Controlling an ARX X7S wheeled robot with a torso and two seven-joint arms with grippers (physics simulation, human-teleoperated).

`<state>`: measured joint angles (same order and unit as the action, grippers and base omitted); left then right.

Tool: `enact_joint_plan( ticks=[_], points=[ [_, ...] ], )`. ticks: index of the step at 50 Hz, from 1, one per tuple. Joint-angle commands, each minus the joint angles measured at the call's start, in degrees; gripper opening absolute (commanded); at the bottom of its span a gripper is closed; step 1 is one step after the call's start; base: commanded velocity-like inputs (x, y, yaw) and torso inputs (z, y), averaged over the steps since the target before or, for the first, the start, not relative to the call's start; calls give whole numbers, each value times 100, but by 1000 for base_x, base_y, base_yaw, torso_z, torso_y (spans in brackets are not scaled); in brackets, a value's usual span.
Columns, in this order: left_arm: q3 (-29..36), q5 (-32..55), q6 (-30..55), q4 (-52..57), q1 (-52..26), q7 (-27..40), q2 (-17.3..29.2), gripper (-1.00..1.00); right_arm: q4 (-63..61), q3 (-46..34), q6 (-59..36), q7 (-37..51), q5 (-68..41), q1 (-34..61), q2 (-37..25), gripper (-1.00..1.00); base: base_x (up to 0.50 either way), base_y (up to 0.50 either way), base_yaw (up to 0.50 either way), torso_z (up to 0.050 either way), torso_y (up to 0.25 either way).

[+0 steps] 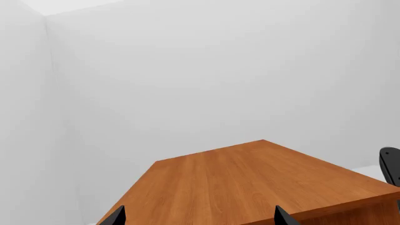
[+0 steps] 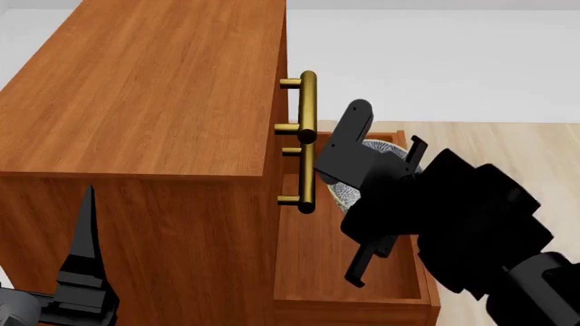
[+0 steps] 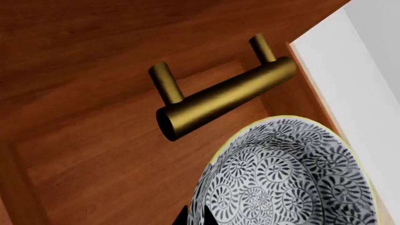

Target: Put the bowl in the bottom drawer of the cabinet.

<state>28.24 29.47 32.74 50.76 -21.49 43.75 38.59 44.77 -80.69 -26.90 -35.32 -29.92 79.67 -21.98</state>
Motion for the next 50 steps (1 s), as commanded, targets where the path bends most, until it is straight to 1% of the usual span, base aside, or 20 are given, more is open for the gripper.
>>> enact_joint_plan(
  ticks=[1,32,50],
  points=[
    [12,18,32,19,-26,24,0,100,253,65,218,-5,78,-56,112,-100,0,0,0,0,0],
    [28,32,-35,-8,-26,20,27,100,819,76,463,-173,112,-209,361,-100,0,0,0,0,0],
    [71,32,2,-27,-41,35,36,100,904,93,514,-180,125,-228,391,-100,0,0,0,0,1]
  ],
)
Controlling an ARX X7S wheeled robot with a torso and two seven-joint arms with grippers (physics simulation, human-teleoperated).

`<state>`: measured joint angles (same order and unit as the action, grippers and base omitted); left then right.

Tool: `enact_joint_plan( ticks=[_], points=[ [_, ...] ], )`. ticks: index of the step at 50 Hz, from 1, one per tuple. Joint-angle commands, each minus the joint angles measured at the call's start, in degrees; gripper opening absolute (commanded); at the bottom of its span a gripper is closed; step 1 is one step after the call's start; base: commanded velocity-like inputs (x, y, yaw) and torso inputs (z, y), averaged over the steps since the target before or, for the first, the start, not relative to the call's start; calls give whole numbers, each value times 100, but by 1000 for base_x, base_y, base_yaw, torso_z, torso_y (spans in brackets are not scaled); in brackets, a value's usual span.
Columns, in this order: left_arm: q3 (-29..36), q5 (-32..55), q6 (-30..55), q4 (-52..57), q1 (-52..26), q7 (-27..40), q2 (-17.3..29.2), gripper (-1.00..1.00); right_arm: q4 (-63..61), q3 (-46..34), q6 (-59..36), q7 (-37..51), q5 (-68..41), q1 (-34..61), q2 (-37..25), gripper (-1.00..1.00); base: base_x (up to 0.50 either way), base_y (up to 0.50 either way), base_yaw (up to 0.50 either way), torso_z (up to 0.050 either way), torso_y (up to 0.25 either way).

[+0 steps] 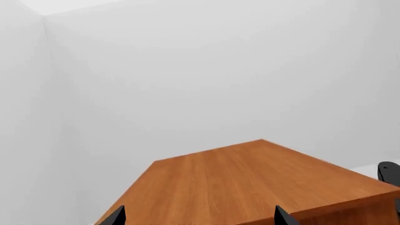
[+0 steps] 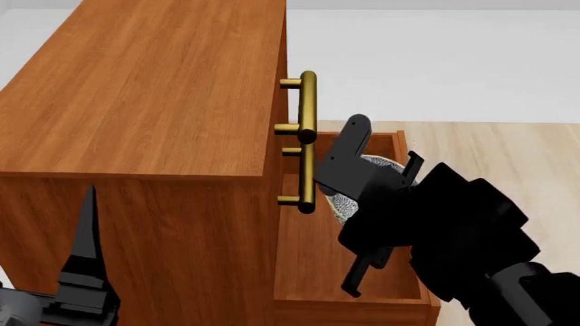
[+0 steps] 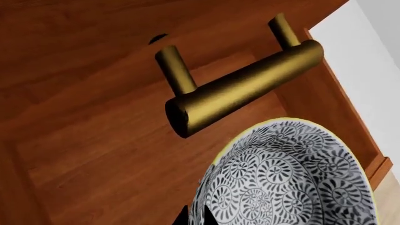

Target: Put the bowl in the bottom drawer of the cabinet.

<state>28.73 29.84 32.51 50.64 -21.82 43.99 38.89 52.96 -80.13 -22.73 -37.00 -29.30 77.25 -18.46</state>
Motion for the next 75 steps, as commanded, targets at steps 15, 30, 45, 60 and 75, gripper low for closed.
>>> enact_joint_plan(
  ticks=[15,30,45,60,75],
  points=[
    [-1956,-4410,1152,344,1196,-4946,-3583,100,-17,4808,-63,-1753,5108,-1052,714,-100,0,0,0,0,0],
    [-1909,-4261,1110,338,1219,-4790,-3456,100,81,4808,7,-1700,5052,-1076,698,-100,0,0,0,0,0],
    [-1858,-4130,1200,357,1144,-4685,-3372,100,249,4770,128,-1661,5020,-1053,695,-100,0,0,0,0,0],
    [-1845,-3979,1194,347,1151,-4545,-3268,100,2181,4483,1201,-1494,4933,-383,1158,-100,0,0,0,0,0],
    [-1828,-3879,1172,340,1160,-4435,-3198,100,2192,3965,1256,-1534,4504,-379,1213,-100,0,0,0,0,0]
  ],
)
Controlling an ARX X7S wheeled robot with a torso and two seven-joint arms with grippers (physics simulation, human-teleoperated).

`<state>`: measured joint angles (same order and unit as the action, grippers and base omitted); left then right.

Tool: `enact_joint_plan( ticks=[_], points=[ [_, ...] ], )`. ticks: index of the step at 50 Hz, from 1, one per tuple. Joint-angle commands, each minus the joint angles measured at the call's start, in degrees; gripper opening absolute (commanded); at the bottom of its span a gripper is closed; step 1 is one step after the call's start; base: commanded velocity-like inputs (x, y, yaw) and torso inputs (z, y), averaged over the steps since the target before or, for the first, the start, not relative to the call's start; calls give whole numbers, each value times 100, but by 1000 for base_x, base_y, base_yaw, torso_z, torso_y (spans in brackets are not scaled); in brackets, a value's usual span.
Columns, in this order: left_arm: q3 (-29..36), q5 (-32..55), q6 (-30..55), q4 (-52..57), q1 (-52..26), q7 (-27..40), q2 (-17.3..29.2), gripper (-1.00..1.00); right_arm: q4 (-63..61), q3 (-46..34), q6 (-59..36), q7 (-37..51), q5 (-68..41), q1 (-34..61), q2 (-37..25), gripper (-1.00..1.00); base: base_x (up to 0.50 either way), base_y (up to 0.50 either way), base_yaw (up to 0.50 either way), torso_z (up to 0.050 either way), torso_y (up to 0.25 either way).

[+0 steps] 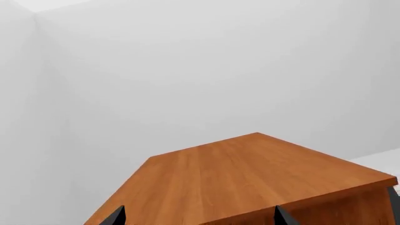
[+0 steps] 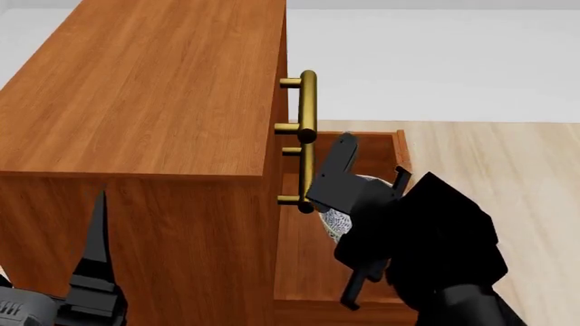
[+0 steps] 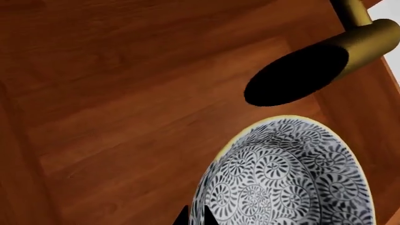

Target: Put the bowl in the bottom drawer of the cabinet.

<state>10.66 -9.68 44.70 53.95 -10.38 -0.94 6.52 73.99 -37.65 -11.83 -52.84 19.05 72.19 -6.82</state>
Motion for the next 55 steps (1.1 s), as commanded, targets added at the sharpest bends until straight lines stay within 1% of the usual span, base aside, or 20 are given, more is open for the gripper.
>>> enact_joint_plan(
  ticks=[1,29,34,55],
  points=[
    [-14,75,-29,15,4,60,42,100,90,-311,167,56,-362,128,47,-100,0,0,0,0,0],
    [63,168,55,49,-51,207,145,100,95,-1109,171,69,-1191,18,57,-100,0,0,0,0,1],
    [44,203,-44,1,-9,240,171,100,95,-1217,174,72,-1307,11,53,-100,0,0,0,0,0],
    [65,280,38,46,-56,317,220,100,98,-1586,70,-16,-1702,-41,18,-100,0,0,0,0,0]
  ],
)
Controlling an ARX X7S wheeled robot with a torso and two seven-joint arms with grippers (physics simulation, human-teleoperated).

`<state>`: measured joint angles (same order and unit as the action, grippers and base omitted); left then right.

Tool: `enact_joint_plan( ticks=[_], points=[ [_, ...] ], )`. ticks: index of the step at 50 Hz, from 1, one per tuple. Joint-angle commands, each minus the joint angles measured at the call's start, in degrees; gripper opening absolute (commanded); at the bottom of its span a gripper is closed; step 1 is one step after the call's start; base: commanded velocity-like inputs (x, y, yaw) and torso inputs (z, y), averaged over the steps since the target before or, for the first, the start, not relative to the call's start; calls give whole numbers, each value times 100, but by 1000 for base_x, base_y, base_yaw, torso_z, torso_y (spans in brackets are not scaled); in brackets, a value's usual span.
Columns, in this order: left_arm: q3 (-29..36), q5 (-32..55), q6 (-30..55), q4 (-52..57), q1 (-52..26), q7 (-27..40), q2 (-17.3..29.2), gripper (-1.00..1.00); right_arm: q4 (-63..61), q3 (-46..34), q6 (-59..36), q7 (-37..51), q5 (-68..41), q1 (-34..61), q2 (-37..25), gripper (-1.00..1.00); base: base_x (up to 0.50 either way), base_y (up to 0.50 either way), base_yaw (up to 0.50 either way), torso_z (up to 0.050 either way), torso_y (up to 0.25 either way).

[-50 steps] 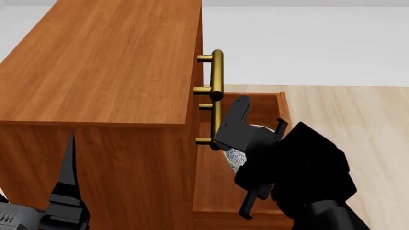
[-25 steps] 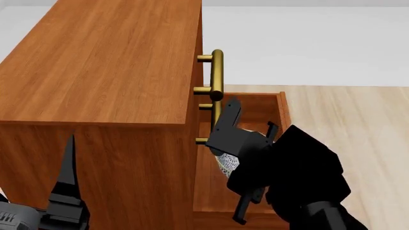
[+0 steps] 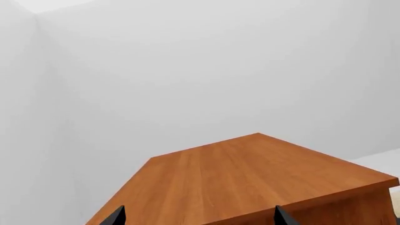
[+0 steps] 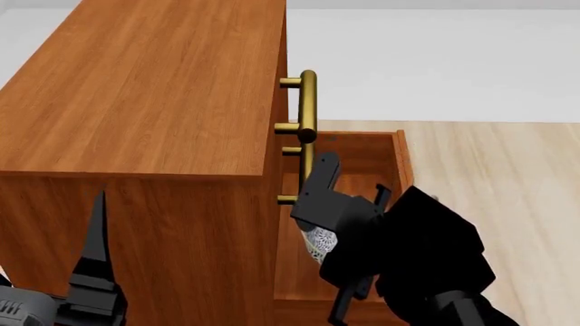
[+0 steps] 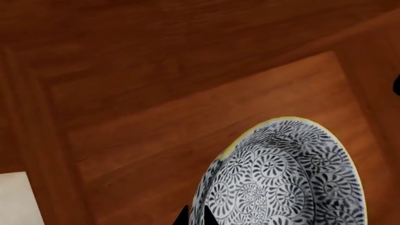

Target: Put the bowl in the bottom drawer of the cabinet.

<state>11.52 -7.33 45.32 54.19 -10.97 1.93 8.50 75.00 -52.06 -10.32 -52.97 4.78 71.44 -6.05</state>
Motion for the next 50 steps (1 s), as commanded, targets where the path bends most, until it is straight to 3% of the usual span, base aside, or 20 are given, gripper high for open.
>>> enact_joint_plan(
  ticks=[1,50],
  points=[
    [-20,50,-36,17,8,34,26,100,-3,-148,-73,-24,-299,48,-65,-100,0,0,0,0,0],
    [37,205,-53,12,-19,212,154,100,-2,-349,-188,-110,-487,-75,13,-100,0,0,0,0,0]
  ],
)
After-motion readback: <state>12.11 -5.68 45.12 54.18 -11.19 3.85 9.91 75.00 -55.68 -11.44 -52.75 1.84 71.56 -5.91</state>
